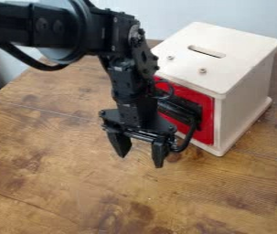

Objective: Close the drawer

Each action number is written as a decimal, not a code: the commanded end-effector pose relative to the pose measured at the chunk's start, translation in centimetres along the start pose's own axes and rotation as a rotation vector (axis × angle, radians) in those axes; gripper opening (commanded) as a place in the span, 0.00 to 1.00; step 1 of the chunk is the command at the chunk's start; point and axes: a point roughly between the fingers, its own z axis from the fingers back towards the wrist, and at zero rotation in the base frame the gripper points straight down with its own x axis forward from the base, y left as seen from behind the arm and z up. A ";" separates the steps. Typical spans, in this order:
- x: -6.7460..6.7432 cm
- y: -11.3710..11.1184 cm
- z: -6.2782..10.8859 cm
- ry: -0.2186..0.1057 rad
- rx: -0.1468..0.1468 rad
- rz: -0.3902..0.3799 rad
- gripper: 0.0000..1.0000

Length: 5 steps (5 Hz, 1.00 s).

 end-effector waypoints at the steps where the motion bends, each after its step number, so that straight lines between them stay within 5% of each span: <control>1: 0.5 -0.7 1.3 -0.048 -0.003 -0.021 1.00; 5: 0.4 -1.1 0.8 -0.044 -0.003 -0.041 1.00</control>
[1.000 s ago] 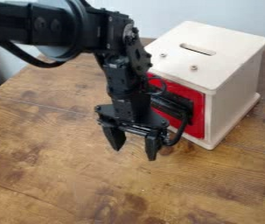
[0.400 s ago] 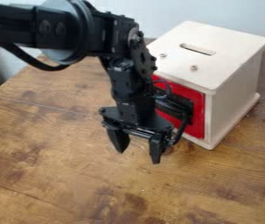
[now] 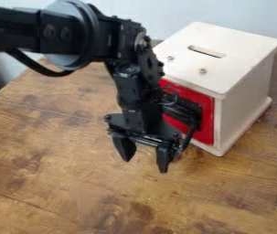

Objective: Close the drawer

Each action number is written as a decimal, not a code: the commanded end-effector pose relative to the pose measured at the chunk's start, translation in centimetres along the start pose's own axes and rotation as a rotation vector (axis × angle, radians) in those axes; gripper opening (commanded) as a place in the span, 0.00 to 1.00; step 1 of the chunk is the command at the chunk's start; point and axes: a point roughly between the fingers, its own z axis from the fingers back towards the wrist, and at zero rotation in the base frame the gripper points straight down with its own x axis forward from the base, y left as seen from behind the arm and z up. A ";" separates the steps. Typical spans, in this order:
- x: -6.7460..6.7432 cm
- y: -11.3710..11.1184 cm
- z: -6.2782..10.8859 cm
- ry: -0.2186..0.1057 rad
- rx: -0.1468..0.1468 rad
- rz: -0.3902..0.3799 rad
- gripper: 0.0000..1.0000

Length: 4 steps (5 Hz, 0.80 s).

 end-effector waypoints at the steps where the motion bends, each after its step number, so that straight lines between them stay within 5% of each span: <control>1: 0.5 -0.6 1.2 -0.043 0.001 -0.021 1.00; 4: 0.6 -0.5 0.3 -0.045 0.003 -0.015 1.00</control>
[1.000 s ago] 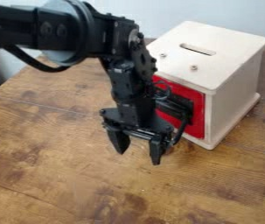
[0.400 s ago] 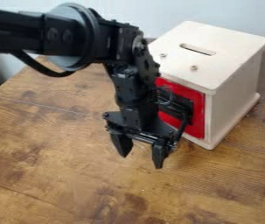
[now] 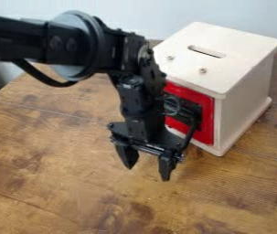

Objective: Close the drawer

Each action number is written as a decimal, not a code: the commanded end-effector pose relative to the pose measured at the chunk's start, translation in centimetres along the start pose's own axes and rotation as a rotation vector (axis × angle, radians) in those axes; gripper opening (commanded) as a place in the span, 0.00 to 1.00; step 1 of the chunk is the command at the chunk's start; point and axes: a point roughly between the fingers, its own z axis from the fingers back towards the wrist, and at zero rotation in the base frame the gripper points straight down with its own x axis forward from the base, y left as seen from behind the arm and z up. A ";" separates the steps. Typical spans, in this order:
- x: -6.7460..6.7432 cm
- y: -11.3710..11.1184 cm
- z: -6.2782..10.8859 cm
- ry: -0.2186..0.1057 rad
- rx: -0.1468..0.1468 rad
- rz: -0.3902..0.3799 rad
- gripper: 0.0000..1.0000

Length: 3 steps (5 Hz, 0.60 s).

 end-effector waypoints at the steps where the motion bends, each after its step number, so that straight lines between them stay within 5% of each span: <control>1: 1.2 -0.2 2.0 -0.070 0.006 -0.005 1.00; 3: 1.5 -0.3 2.3 -0.083 0.008 0.008 1.00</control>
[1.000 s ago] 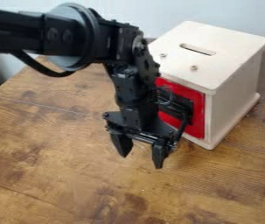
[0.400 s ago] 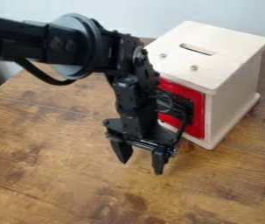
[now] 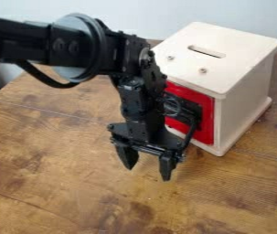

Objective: Close the drawer

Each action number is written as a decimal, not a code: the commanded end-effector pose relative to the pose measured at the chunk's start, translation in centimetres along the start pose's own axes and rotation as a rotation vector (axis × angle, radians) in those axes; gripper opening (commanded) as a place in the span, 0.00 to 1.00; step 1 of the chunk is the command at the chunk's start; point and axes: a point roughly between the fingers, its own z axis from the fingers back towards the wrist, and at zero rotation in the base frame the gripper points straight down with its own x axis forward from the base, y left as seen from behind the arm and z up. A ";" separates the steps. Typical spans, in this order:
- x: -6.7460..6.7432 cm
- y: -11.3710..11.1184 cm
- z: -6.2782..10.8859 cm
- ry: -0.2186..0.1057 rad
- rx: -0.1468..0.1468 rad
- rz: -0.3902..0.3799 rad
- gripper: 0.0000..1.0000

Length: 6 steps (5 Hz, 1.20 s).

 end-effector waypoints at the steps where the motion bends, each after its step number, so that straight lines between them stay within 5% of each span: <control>1: 1.5 -0.4 2.4 -0.077 0.002 -0.009 1.00; 6: 1.9 -0.5 2.4 -0.093 0.003 0.026 1.00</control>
